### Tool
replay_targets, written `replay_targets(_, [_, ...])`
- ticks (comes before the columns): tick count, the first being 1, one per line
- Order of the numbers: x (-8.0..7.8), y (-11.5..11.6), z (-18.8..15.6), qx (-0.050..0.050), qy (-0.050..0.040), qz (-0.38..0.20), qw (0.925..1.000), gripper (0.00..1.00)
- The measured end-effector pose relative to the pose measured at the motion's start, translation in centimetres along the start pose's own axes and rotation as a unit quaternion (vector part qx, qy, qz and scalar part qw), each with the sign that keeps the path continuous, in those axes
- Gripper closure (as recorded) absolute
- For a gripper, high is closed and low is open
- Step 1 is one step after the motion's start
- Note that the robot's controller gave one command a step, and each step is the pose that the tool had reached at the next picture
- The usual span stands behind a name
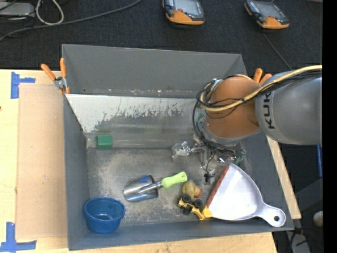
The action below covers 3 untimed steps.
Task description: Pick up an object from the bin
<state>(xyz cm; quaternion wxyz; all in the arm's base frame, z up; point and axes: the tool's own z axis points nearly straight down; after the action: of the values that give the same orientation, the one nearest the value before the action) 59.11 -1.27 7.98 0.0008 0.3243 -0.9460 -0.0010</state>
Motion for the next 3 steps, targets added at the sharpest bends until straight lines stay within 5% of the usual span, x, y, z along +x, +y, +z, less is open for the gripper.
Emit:
replay_targets(1, [0.5,2.7,-6.1,-0.002,0.0014,-0.057,0.9984,0.00])
replay_targets(2, [-3.2,3.4,-3.1,-0.004,0.0012,-0.007,1.0000,0.00])
replay_targets(3, [-2.4,8.1,-5.0,-0.001,-0.0011,-0.124,0.9923,0.00])
